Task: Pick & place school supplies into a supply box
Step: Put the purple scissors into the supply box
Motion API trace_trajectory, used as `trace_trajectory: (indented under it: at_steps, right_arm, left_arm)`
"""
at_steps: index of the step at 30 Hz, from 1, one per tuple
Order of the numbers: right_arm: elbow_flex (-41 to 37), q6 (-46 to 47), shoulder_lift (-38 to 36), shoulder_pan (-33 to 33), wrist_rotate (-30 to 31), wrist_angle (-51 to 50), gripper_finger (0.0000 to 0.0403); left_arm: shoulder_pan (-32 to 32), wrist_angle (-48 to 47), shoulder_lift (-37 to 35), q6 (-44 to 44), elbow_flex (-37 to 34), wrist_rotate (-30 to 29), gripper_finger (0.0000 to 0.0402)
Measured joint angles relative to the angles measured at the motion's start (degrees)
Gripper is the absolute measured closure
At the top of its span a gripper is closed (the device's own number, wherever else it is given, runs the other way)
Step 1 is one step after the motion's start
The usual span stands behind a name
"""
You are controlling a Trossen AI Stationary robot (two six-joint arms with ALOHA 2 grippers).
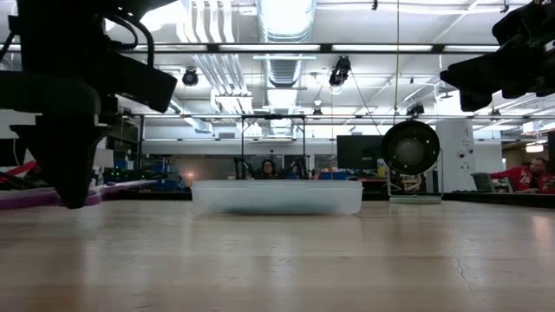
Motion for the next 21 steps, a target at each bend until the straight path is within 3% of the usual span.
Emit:
trace_trajectory:
  at_steps: [7,14,21]
  right_arm:
    - [0.0,0.0,0.0,0.0,0.0,0.0,0.0334]
    - [0.0,0.0,0.0,0.0,0.0,0.0,0.0324]
    - [0.0,0.0,0.0,0.0,0.0,0.0,0.0325]
  left_arm:
    - [0.0,-3.3,-0.1,8.1,1.1,0.4,0.0401]
    - [0.0,-12.7,-0.1,12.5,3.9,0.5,0.0401]
    - [0.2,-12.8,-0.2,23.7,4.6,0.2,0.0401]
